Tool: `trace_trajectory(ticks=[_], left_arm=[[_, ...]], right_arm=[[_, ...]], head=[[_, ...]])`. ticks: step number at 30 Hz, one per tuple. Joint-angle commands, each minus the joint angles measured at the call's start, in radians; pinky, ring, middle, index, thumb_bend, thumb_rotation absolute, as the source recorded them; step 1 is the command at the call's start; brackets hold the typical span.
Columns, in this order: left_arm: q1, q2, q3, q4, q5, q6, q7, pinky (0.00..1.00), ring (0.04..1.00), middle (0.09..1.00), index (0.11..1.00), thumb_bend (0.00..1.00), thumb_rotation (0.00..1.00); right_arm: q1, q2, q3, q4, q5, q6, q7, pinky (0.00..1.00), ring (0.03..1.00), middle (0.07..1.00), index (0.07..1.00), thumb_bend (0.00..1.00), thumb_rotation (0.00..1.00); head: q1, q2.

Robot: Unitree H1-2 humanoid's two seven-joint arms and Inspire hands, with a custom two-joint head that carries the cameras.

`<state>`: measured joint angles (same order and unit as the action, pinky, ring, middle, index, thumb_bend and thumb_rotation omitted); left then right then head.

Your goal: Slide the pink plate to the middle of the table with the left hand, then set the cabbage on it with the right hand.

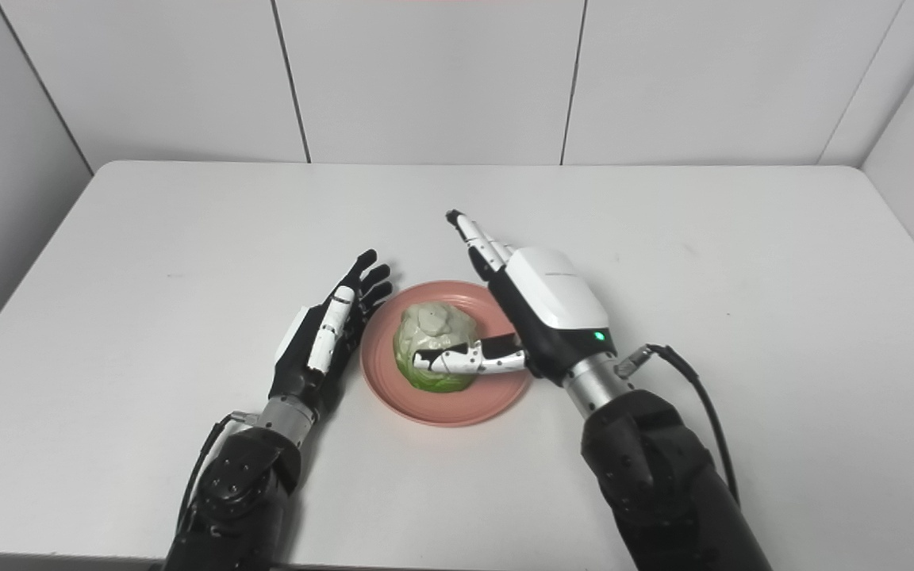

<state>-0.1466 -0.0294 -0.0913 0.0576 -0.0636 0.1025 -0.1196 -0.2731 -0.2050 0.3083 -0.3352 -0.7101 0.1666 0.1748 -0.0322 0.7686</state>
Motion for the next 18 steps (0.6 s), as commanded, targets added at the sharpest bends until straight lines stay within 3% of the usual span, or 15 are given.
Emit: trace_trajectory(ticks=[1, 5, 9, 12, 15, 18], left_arm=[[0.018, 0.005, -0.001, -0.027, 0.01, 0.018, 0.007, 0.91, 0.921, 0.933, 0.928, 0.41, 1.0], [0.05, 0.023, -0.008, -0.052, 0.041, -0.028, 0.008, 0.92, 0.924, 0.937, 0.935, 0.41, 1.0], [0.083, 0.048, -0.028, -0.086, 0.11, -0.053, 0.013, 0.96, 0.961, 0.976, 0.972, 0.45, 1.0], [0.114, 0.074, -0.046, -0.12, 0.158, -0.071, 0.01, 0.99, 0.992, 0.996, 0.995, 0.45, 1.0], [0.137, 0.086, -0.052, -0.146, 0.184, -0.076, 0.012, 1.0, 1.0, 1.0, 1.0, 0.48, 1.0], [0.158, 0.096, -0.051, -0.168, 0.19, -0.075, 0.005, 1.0, 1.0, 1.0, 1.0, 0.52, 1.0]], right_arm=[[0.009, 0.029, -0.041, -0.039, 0.053, -0.093, -0.094, 0.7, 0.847, 0.919, 0.953, 0.98, 0.58], [0.066, 0.055, -0.104, -0.05, 0.135, -0.117, -0.142, 0.76, 0.869, 0.921, 0.942, 0.9, 0.68], [0.123, 0.048, -0.147, -0.062, 0.244, -0.081, -0.1, 0.9, 0.957, 0.986, 0.993, 0.75, 0.96], [0.17, 0.051, -0.183, -0.042, 0.387, -0.067, -0.061, 0.95, 0.989, 0.998, 0.999, 0.71, 0.99], [0.209, 0.052, -0.199, -0.014, 0.456, -0.079, -0.045, 0.99, 0.999, 1.0, 1.0, 0.66, 1.0], [0.247, 0.057, -0.204, 0.014, 0.501, -0.093, -0.042, 0.93, 1.0, 1.0, 1.0, 0.61, 1.0]], head=[[0.0, 0.001], [-0.009, 0.001], [-0.013, 0.002], [-0.01, 0.004], [-0.014, 0.004], [-0.023, 0.004]])
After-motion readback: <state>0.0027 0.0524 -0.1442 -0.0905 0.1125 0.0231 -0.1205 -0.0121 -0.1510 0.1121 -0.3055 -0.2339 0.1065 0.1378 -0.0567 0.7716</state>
